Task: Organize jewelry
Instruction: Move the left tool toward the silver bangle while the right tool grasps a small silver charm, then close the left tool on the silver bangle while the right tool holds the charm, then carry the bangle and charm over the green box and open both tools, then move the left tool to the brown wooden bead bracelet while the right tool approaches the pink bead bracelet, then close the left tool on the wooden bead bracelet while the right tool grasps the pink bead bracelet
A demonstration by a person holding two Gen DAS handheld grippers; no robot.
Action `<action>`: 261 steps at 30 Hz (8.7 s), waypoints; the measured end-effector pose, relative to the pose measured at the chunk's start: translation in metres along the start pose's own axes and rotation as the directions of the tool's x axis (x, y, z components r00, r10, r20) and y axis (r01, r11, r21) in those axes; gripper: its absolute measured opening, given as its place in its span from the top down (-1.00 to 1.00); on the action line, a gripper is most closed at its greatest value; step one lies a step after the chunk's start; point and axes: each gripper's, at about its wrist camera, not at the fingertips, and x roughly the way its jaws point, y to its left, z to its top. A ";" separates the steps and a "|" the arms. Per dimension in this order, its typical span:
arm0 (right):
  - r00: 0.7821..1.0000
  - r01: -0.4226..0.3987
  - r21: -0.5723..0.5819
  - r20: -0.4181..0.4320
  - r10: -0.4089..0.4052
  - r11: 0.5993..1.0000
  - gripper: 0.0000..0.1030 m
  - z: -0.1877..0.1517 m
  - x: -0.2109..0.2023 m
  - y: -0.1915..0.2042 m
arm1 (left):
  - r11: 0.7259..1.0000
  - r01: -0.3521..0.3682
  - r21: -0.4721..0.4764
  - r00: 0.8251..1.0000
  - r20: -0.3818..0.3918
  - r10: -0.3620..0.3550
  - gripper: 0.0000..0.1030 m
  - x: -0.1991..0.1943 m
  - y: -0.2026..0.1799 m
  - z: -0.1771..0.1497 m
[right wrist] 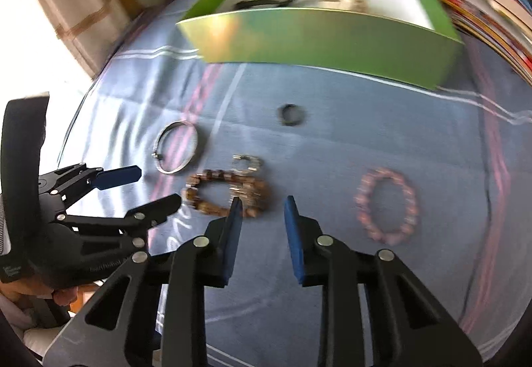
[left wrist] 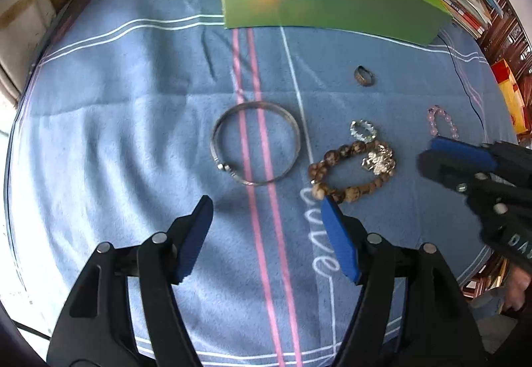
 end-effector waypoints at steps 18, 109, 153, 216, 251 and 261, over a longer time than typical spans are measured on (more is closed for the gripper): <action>0.996 0.082 -0.023 0.038 -0.081 0.996 0.75 0.013 -0.008 0.002 | 0.992 0.008 -0.125 1.000 0.017 -0.006 -0.38 -0.016 0.053 -0.012; 0.939 0.164 0.099 0.291 -0.186 0.982 0.72 0.055 -0.103 -0.036 | 1.000 0.017 0.008 0.942 0.335 -0.018 -0.19 -0.101 -0.017 0.093; 0.943 0.208 0.186 0.223 -0.247 0.960 -0.06 0.132 -0.039 -0.120 | 1.000 -0.003 -0.022 0.972 0.233 0.008 -0.43 -0.019 -0.025 0.204; 0.950 0.306 0.100 -0.099 -0.297 0.947 -0.19 -0.019 0.018 -0.074 | 0.989 -0.116 -0.092 0.990 0.070 0.123 -0.66 0.005 0.026 -0.012; 0.953 0.298 0.100 -0.092 -0.289 0.949 -0.20 -0.013 0.023 -0.083 | 0.988 -0.109 -0.109 0.988 0.102 0.120 -0.07 0.000 0.017 -0.011; 0.961 0.272 0.039 -0.061 -0.270 0.961 0.64 -0.012 0.022 -0.061 | 0.992 -0.087 -0.092 0.990 0.107 0.097 0.29 -0.001 0.013 -0.009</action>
